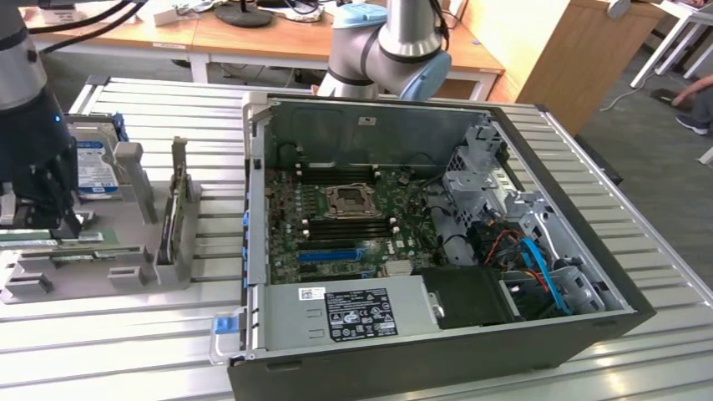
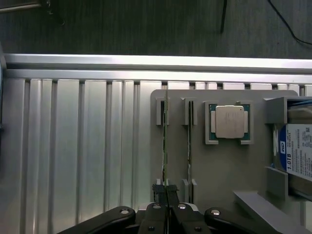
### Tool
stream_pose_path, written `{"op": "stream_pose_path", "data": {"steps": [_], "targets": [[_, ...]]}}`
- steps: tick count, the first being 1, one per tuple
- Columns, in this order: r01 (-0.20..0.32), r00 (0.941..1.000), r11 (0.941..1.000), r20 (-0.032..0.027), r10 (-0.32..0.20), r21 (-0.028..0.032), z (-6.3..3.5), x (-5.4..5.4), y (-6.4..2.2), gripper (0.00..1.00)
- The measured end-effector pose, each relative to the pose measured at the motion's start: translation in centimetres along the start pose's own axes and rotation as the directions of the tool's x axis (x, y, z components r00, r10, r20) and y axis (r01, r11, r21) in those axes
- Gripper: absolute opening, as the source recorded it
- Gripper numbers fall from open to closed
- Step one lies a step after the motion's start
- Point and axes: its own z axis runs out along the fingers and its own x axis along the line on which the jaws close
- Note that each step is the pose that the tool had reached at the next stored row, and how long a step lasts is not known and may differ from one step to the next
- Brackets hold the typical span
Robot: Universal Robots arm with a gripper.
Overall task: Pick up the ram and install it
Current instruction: 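Pick up the ram and move it above insertion slot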
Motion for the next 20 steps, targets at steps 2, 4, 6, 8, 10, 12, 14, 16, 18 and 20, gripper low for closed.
{"op": "stream_pose_path", "data": {"steps": [2,4,6,8,10,12,14,16,18,20], "targets": [[0.000,1.0000,1.0000,-0.0002,0.000,0.0000,-0.80,0.0,0.03,0.11],[0.000,1.0000,1.0000,-0.0003,0.000,0.0000,-1.65,0.0,0.07,0.11],[0.000,1.0000,1.0000,-0.0005,0.000,0.0001,-2.43,0.0,0.09,0.11],[0.000,1.0000,1.0000,-0.0009,0.000,0.0000,-3.16,0.0,0.12,0.11],[0.000,1.0000,1.0000,-0.0015,0.000,0.0000,-3.81,0.0,0.14,0.11],[0.000,1.0000,1.0000,-0.0021,0.000,0.0000,-4.47,0.0,0.17,0.11],[0.000,1.0000,1.0000,-0.0024,0.000,0.0000,-5.15,0.1,0.20,0.11],[0.000,1.0000,1.0000,-0.0026,0.000,0.0000,-5.93,0.1,0.22,0.11],[0.000,1.0000,1.0000,-0.0028,0.000,0.0001,-6.65,0.1,0.25,0.11],[0.000,1.0000,1.0000,-0.0032,0.000,0.0001,-7.35,0.1,0.28,0.11]]}}
